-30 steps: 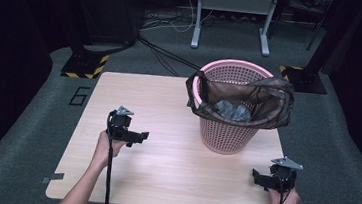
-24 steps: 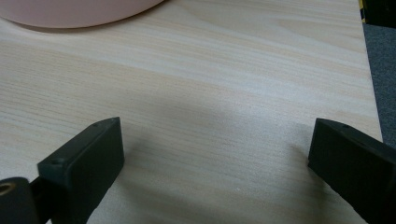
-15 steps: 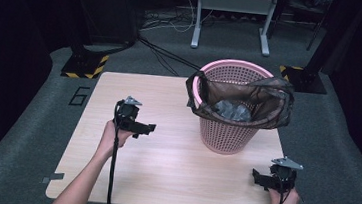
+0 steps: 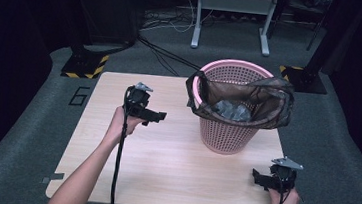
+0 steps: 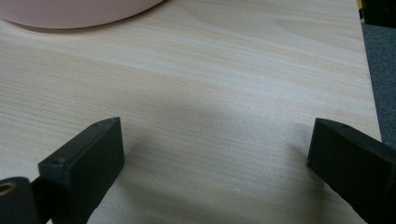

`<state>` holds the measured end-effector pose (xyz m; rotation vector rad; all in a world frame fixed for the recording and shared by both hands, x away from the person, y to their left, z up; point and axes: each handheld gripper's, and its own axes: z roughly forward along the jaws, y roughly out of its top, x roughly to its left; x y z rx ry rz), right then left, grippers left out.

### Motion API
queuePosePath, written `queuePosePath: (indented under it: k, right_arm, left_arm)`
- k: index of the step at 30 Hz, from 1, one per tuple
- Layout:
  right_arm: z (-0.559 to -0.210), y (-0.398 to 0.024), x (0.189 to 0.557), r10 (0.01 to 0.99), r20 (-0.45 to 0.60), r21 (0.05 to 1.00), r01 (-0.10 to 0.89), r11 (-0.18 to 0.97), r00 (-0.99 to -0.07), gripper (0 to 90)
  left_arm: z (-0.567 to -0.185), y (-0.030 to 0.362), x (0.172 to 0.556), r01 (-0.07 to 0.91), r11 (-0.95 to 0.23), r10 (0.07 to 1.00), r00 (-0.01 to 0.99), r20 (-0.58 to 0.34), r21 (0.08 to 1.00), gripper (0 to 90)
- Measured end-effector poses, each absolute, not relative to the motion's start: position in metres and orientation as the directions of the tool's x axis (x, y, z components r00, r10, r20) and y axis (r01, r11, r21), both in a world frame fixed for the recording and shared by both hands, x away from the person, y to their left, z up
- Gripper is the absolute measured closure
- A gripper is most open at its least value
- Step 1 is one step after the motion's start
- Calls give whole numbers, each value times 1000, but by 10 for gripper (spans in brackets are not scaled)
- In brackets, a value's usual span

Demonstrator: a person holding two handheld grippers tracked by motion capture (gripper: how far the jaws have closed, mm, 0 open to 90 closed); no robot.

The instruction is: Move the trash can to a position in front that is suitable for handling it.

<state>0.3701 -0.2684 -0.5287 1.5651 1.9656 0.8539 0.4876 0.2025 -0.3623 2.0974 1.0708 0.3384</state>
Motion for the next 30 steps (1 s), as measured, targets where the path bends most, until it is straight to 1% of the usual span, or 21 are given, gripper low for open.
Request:
queuePosePath:
  k: [6,7,16,18,24,27,29,30]
  right_arm:
    - [-529,-268,370,974,10,725,672,150,-228,28]
    - [-529,-268,370,974,10,725,672,150,-228,28]
    - [-529,-268,370,974,10,725,672,149,-227,29]
    - [-529,-268,370,974,9,725,672,150,-227,29]
    - [-529,-268,370,974,10,725,672,149,-227,29]
    - [-529,-268,370,974,9,725,672,151,-228,29]
    - [-529,-268,370,974,9,725,672,150,-227,29]
    - [-529,-268,370,974,9,725,672,150,-227,29]
  left_arm:
    - [-353,194,495,580,-377,782,617,-87,722,98]
    - [-349,191,498,582,-370,778,620,-101,724,97]
    - [-330,175,508,570,-374,761,639,-109,732,96]
    - [-324,171,509,564,-376,764,638,-98,736,96]
    - [-304,165,513,545,-345,758,642,-115,764,97]
    - [-293,158,520,541,-333,749,649,-131,772,111]
    - [-291,156,522,539,-326,749,649,-135,777,155]
    - [-288,154,524,538,-322,745,652,-142,779,155]
